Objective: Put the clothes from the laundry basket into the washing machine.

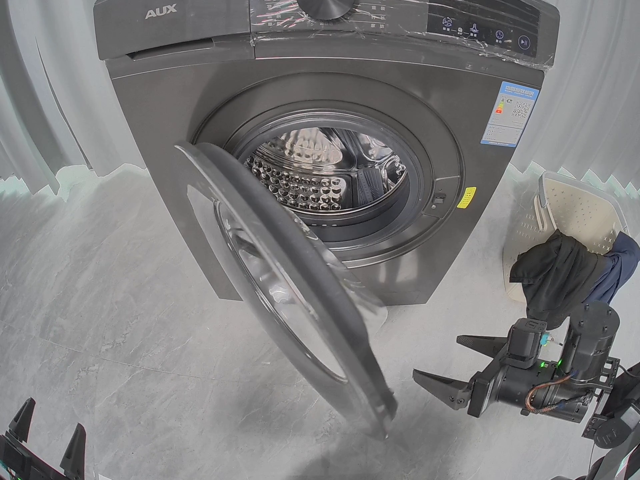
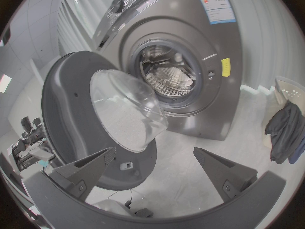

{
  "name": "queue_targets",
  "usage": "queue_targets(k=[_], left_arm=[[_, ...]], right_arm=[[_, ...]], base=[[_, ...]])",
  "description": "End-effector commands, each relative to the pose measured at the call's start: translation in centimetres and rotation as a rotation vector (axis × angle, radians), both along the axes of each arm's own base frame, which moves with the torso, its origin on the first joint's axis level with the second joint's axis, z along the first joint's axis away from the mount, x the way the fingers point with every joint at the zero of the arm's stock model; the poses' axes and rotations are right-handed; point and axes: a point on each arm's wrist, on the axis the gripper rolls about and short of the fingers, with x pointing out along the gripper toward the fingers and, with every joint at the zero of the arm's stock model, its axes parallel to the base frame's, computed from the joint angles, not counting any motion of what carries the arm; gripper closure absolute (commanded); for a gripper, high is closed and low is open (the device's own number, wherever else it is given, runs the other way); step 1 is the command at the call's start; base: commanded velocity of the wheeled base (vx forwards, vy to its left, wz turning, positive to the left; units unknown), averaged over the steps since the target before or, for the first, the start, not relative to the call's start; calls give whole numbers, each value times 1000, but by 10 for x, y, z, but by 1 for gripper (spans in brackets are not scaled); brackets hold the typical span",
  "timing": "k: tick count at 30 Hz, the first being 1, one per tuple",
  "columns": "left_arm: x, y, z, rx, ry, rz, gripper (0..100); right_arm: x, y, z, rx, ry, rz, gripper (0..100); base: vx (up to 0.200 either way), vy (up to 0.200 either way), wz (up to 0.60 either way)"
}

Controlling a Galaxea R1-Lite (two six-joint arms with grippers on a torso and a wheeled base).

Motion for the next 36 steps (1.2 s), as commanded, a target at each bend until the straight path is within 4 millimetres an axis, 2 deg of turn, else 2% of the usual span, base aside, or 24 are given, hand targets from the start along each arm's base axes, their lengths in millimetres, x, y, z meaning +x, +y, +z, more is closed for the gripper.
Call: queue_targets(k=[1,3,7,14,17,23,31,36], left_arm=[[0,0,-5,-1,-2,1,0],[0,0,-5,-1,-2,2,0],[0,0,-5,1,-2,-1,0],[0,0,-5,1,-2,-1,0],[0,0,-5,1,-2,-1,0],[0,0,-5,1,-2,1,0],[0,0,-5,1,-2,-1,0],[0,0,-5,1,-2,-1,0]], right_arm=[[-4,4,0,3,-5,20,0],[8,6,4,13,-27,-27,0],[41,12,0,2,-38,-138,0],[89,39,-24,-22,-15,-157,0],[101,47,-29,-20,-19,-145,0],[102,57,-36,-29,-11,-118,0],[72,83,-38,-17,-7,1,0],[78,84,-33,19,-32,0,0]], base=[[0,0,0],[0,0,0],[0,0,0],[0,0,0],[0,0,0],[0,0,0],[0,0,0],[0,0,0]])
